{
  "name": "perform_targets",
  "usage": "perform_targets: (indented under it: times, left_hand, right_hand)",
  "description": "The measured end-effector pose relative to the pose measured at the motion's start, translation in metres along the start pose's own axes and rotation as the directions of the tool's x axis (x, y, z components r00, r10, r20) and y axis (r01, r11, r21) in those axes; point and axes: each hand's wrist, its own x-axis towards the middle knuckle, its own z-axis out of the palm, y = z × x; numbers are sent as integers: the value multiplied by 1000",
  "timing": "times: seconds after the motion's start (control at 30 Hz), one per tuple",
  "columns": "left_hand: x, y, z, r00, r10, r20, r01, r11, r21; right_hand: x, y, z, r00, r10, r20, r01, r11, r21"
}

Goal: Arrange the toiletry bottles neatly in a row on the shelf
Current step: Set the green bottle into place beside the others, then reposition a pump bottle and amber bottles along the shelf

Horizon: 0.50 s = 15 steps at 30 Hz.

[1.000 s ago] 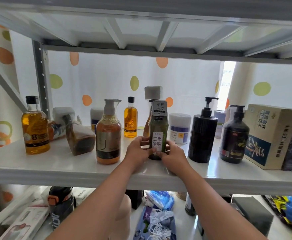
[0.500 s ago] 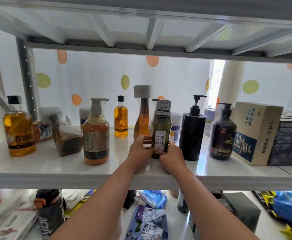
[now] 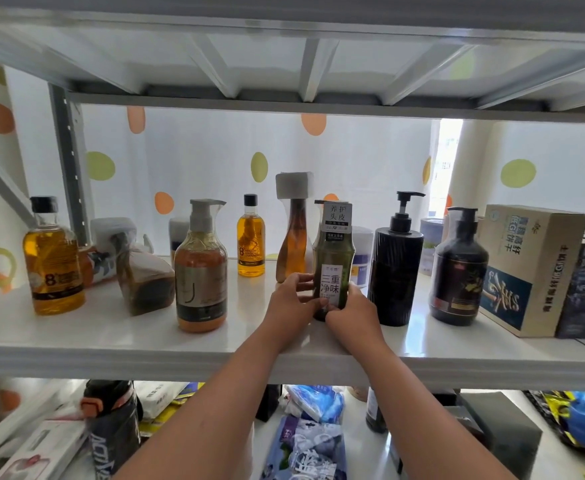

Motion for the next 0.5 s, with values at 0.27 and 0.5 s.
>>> perform_targets:
  times: [0.27, 0.5]
  left_hand:
    - [-15, 2, -20, 987, 161, 4, -155, 947, 283]
    - [-50, 3, -100, 935, 354, 8, -343, 899, 273]
  right_hand:
    - [-18, -18, 4, 989, 46, -144, -54, 997, -53]
    - [-50, -63, 63, 837, -30, -546, 23, 1000, -20]
